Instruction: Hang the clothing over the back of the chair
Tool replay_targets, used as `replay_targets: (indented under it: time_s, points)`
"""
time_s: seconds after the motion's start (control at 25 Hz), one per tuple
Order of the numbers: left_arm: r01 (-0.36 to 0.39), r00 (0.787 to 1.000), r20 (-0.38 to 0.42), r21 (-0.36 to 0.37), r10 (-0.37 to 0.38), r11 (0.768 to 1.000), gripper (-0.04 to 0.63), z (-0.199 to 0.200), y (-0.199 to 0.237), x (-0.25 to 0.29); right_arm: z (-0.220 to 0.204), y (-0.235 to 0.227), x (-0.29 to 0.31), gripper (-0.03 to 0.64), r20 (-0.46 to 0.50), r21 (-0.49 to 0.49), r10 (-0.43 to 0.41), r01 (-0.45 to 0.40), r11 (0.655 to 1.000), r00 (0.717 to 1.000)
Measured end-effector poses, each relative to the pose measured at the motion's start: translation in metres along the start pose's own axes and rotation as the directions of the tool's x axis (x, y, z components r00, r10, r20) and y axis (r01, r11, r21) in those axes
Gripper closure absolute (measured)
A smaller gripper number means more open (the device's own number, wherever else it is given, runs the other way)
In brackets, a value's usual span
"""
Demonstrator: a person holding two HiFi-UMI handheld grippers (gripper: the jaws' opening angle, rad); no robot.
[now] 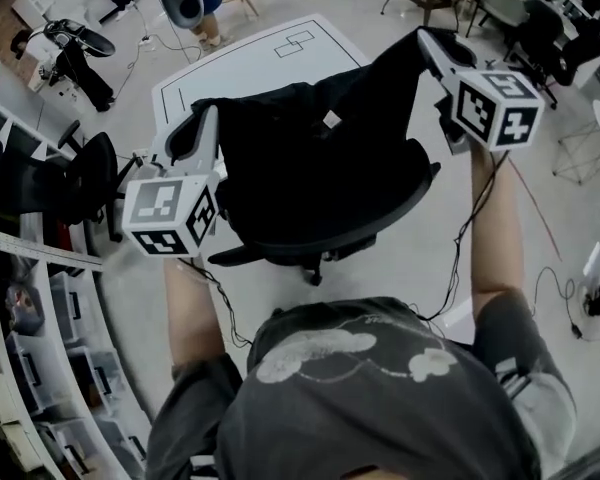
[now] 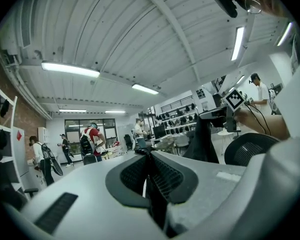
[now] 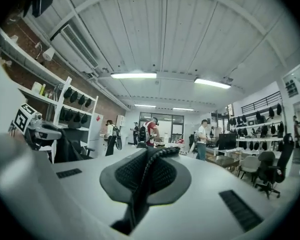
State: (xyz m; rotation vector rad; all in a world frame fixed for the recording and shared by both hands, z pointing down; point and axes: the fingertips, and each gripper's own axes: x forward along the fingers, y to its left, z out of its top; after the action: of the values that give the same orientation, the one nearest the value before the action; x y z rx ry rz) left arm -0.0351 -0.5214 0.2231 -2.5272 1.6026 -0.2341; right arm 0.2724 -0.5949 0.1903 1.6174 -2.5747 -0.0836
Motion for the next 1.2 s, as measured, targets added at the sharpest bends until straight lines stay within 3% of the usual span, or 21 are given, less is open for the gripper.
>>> replay_targets:
  time_s: [0.16,0.28,0.4,0.56,0.84,1.2]
  points:
    - [-0.113,0.992,-0.046,0.028,0.114,0.993,0.591,-0.008,0.006,-0.022,-0.008,-0.022,-0.021,0.624,0.021,0.028,0.049,-0.05,0.998,0.999]
    - [-0.202,0.976,-0.074,0.017,0.203,0.979,0.591,-0.026,0.007,-0.049,-0.026,-0.011,-0.035,0.624,0.049,0.045,0.135,-0.137,0.99,0.99]
    - [-0.241,0.968,-0.077,0.001,0.24,0.971,0.591,-0.035,-0.002,-0.076,-0.035,0.0,-0.056,0.624,0.097,0.064,0.169,-0.176,0.982,0.981]
    - [-0.232,0.971,-0.055,0.029,0.233,0.972,0.591,-0.022,-0.014,-0.093,-0.019,0.007,-0.07,0.624,0.148,0.056,0.175,-0.185,0.981,0.973]
    - [-0.216,0.976,0.04,0.009,0.215,0.976,0.591,0.003,-0.032,-0.15,0.022,0.034,-0.118,0.624,0.251,0.021,0.163,-0.174,0.985,0.954]
    - [-0.137,0.987,0.079,0.001,0.137,0.991,0.591,0.019,-0.075,-0.227,0.046,0.063,-0.214,0.624,0.296,0.056,0.053,-0.073,0.996,0.954]
